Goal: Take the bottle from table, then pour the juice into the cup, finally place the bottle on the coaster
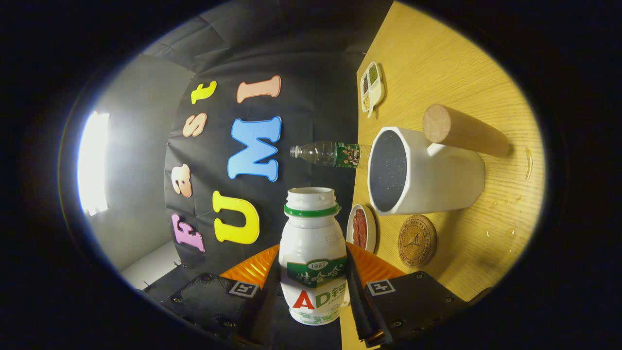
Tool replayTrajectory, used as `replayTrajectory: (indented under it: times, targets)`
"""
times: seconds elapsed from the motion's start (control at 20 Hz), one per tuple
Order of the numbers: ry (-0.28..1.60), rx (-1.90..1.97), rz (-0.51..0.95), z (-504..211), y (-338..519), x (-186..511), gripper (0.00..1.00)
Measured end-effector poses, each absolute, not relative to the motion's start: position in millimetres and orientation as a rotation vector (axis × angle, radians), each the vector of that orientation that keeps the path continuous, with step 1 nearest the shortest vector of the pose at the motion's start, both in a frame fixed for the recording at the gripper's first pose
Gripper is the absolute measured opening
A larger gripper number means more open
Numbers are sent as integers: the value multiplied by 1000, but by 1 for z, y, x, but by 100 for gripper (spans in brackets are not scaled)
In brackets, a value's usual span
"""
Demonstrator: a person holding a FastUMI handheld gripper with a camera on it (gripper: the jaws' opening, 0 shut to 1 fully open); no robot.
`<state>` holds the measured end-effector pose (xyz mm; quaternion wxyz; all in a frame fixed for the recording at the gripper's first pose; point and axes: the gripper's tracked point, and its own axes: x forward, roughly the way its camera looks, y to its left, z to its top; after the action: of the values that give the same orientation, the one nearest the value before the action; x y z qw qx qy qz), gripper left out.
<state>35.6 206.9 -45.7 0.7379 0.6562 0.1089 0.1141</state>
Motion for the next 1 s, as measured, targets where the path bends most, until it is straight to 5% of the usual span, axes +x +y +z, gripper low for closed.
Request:
replayTrajectory:
  times: [1.0]
  targets:
    - [202, 1641, 289, -46, 211, 35, 66]
